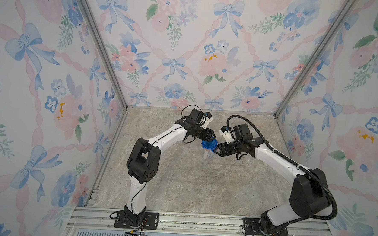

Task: Pack away toiletry kits
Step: Close the fastener on the container.

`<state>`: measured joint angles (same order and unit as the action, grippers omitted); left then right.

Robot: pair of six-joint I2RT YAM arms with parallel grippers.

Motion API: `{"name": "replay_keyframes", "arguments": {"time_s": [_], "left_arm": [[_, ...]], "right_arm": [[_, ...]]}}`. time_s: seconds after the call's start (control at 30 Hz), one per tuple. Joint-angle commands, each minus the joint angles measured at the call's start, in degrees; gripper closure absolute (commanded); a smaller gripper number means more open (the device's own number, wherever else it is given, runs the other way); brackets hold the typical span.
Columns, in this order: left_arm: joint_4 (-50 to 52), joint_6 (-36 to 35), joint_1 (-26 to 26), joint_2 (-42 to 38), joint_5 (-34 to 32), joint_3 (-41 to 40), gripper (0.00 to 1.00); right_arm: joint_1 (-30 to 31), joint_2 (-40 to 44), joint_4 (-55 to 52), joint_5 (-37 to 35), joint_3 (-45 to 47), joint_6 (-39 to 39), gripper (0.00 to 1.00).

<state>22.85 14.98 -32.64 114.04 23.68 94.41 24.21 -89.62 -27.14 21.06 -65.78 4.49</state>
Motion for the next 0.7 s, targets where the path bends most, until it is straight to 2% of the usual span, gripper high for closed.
{"name": "replay_keyframes", "arguments": {"time_s": [0.0,0.23,0.67], "left_arm": [[2.1,-1.3,-0.2,-1.1,0.5,-1.5,0.36],[2.2,-1.0,-0.4,-2.9,0.6,-3.8,0.36],[2.2,1.1,-1.2,-4.5,3.3,-7.1,0.42]], "right_arm": [[-1.3,-0.8,0.8,0.6,-0.9,0.6,0.34],[-2.5,-0.8,2.4,2.1,-0.7,1.1,0.35],[-3.3,-2.5,6.9,3.7,0.4,3.3,0.37]]}}
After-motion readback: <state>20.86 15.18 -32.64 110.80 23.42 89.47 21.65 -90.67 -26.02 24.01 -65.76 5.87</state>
